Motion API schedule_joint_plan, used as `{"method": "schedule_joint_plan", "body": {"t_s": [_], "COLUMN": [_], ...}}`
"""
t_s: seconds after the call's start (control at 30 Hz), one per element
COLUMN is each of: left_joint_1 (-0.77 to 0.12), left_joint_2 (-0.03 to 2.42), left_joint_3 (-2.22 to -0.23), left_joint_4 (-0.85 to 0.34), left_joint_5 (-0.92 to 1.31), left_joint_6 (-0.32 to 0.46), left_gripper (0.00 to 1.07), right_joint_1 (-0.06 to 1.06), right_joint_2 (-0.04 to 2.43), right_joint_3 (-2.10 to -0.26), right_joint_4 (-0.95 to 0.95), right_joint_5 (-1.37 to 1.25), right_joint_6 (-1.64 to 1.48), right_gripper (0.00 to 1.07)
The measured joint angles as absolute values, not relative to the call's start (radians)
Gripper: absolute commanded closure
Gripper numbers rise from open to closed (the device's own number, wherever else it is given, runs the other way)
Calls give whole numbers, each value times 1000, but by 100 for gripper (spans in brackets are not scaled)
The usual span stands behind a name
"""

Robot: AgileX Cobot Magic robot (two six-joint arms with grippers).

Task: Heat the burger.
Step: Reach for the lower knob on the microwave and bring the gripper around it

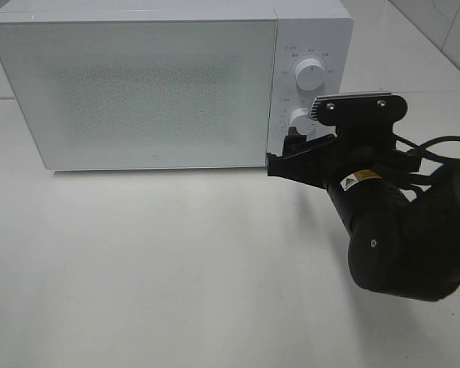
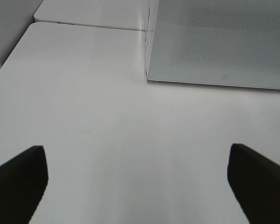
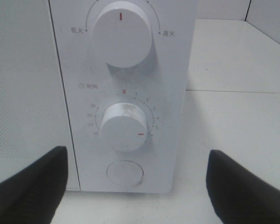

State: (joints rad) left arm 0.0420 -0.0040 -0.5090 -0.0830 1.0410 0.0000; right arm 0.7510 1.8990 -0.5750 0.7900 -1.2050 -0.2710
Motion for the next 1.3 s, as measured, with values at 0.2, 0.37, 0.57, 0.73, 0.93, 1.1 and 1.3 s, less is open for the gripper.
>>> {"method": "schedule_joint_plan", "body": {"t_s": [0.2, 0.37, 0.57, 0.73, 0.93, 1.1, 1.3], "left_joint_1": [42, 42, 42, 42, 42, 42, 42], "left_joint_2": [-4, -4, -4, -4, -4, -4, -4], "left_joint_3": [-509, -509, -509, -509, -509, -509, -509], "left_joint_4": [-83, -83, -83, -83, -83, -83, -83], "left_joint_5": [1041, 1041, 1041, 1041, 1041, 1041, 1041], "left_joint_6": [0, 0, 0, 0, 0, 0, 0], "left_gripper": [7, 7, 7, 7, 7, 7, 7], "right_joint_1": [713, 701, 700, 679, 664, 661, 643], "right_joint_2": [1926, 1961, 2013, 2040, 2070, 2074, 2075], "right_joint_3": [-636, -679, -726, -764, -799, -804, -805], "right_joint_4": [771, 750, 745, 735, 721, 718, 702], "right_joint_5": [-1201, -1197, -1193, -1166, -1149, -1144, -1144], "right_joint_6": [-271, -271, -271, -271, -272, -272, -272], "right_gripper": [31, 31, 31, 31, 31, 31, 31]}}
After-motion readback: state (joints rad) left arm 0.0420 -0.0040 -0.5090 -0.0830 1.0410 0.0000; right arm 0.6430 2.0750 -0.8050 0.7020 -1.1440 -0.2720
